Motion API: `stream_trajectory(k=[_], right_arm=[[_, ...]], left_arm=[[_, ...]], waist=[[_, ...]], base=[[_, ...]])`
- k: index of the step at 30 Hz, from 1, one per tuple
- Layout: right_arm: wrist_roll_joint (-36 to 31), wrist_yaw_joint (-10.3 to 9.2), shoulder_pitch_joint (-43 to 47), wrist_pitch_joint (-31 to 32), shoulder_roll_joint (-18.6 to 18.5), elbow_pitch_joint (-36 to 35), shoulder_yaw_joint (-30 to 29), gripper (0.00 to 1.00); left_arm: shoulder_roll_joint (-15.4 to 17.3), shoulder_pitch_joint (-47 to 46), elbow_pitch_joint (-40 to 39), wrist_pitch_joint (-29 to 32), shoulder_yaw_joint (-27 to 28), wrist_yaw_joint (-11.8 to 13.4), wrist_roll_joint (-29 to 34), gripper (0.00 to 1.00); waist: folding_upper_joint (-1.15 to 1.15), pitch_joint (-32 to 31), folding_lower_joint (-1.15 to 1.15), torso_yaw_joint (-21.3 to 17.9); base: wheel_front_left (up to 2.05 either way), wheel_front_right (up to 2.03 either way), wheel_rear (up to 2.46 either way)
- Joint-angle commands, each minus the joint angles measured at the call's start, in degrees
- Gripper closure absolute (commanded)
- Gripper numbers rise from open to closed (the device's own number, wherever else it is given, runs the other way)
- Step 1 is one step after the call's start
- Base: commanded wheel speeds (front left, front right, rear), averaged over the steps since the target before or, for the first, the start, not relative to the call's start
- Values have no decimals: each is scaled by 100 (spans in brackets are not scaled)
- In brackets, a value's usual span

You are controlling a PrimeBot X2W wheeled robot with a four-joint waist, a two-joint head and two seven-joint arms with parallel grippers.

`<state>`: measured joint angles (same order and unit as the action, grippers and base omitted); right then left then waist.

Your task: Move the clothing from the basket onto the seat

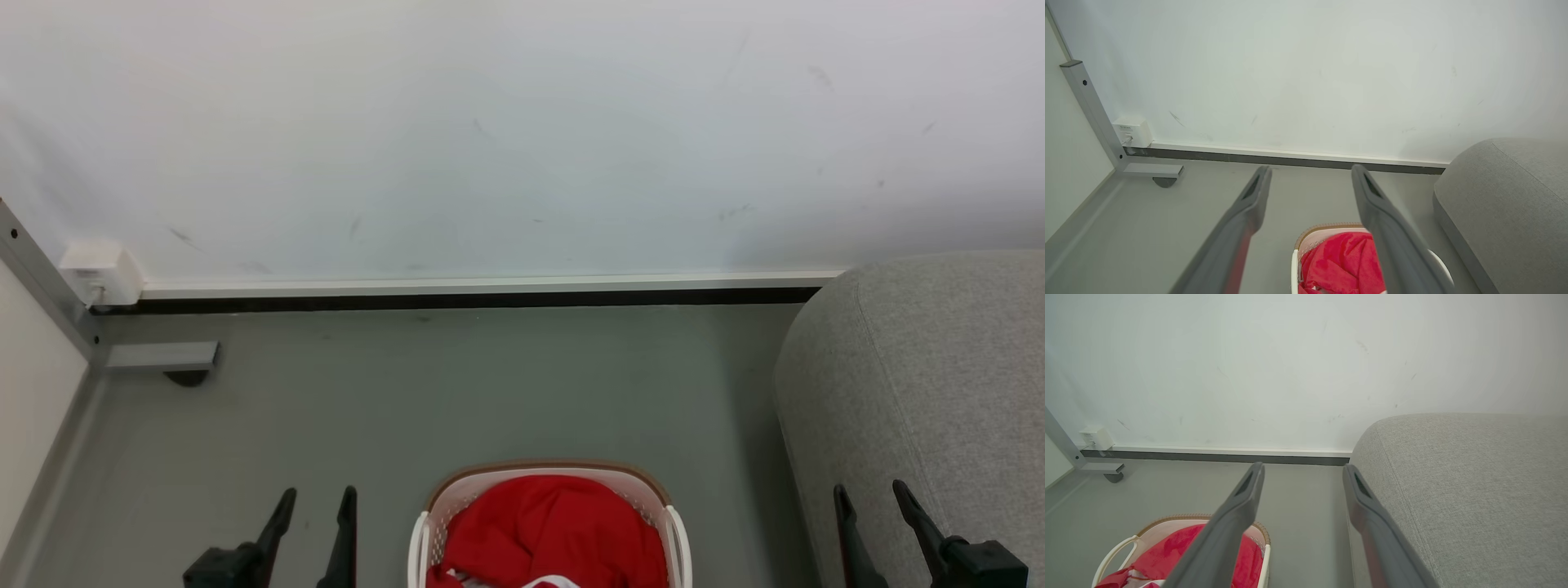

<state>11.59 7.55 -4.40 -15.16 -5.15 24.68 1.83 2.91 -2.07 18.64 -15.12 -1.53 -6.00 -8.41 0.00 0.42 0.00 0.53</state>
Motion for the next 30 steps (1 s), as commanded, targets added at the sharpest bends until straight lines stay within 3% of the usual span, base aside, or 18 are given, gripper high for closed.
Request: stream_trajectory(k=[1, 14, 22, 30], right_arm=[[48, -11, -46, 0, -32, 20, 12, 0], [-6, -12, -212, 0, -66, -81, 70, 0], [66, -12, -602, 2, -164, -445, 95, 0], [112, -12, -1103, 2, -272, -809, 253, 0]], left_arm=[[13, 0, 22, -6, 27, -10, -33, 0], [5, -140, -58, -6, -43, -20, -93, 0], [9, -1062, 385, -4, -835, -120, 138, 0], [149, -2452, 1954, 539, -1967, -144, 432, 0]], waist=[[0, 7, 0, -4], [0, 241, 0, -146], [0, 1058, 0, -318], [0, 2045, 0, -608]], base=[[0, 0, 0], [0, 0, 0], [0, 0, 0], [0, 0, 0]])
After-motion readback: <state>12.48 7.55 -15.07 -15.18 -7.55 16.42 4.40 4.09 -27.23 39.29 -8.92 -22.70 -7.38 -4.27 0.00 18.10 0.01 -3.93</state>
